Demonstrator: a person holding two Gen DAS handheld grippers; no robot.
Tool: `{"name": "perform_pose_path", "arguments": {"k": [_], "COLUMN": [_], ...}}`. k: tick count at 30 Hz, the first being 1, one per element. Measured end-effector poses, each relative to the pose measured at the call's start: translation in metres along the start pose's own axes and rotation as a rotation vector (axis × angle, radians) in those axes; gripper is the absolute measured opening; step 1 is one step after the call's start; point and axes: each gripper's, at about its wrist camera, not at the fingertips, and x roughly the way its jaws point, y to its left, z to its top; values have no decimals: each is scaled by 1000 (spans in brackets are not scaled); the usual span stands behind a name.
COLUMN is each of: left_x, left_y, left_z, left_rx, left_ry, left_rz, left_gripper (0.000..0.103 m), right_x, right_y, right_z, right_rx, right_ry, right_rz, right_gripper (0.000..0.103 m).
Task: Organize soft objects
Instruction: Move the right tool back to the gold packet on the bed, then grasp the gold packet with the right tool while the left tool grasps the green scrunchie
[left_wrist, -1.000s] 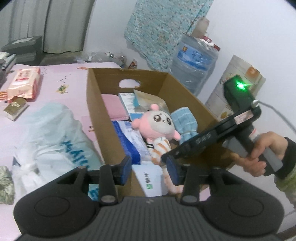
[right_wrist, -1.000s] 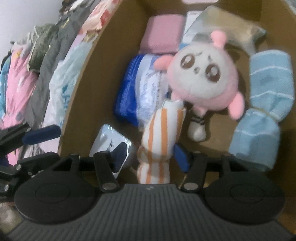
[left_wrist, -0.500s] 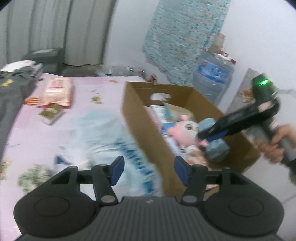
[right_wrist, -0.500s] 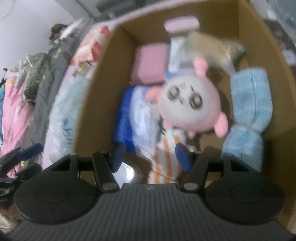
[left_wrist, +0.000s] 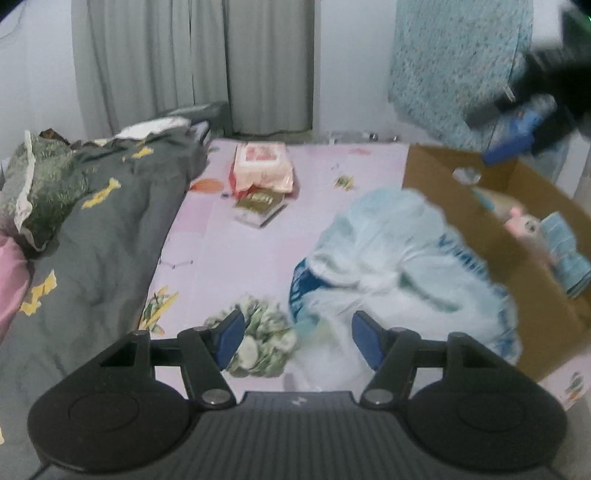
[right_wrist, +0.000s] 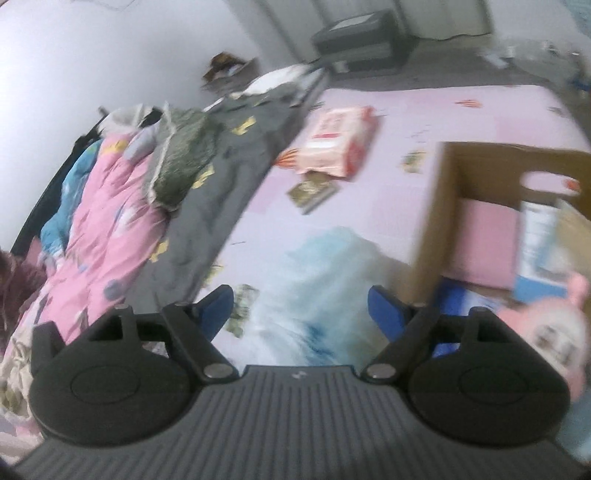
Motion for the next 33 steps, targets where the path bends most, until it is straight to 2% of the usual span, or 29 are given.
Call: {"name": "perform_pose_path", "arguments": {"k": [3,5,9,11,13,16,20,26,28,33], "left_x": [21,38,61,73,84,98,105,107,108,108], "left_y": [1,3,19,29,36,44,50,52,56,66], "left_z": [-4,-5,-4,-2,-2,-3,-4,-4,-2,-1], "left_rx": [33,49,12,-12,-29,-51,-79,-65,-80,-121], "left_ry": [30,64,106,142,175,202,186,160,160,163], "left_rz": [18,56,63,57,56,44,25,6,-6,-31], "left_gripper": [66,65,65,66,68,68,66,42,34,26], "right_x": [35,61,118,146,175,222,281,329,336,352], "right_y": [17,25,36,42,45,44,26,-6,-9,-4], "right_z": [26,44,81,95,109,125,138,145,148,148], "right_rx": [-12,-15,-31,-40,-61,-76,34,287,318,314], "right_ry": [30,57,91,99,117,144,195,222,207,193], "right_rz": [25,37,19,-3,-26,-93,-152,-227,-255,-318], "right_gripper": [84,85,89,98,102,102,102,100,97,81]}}
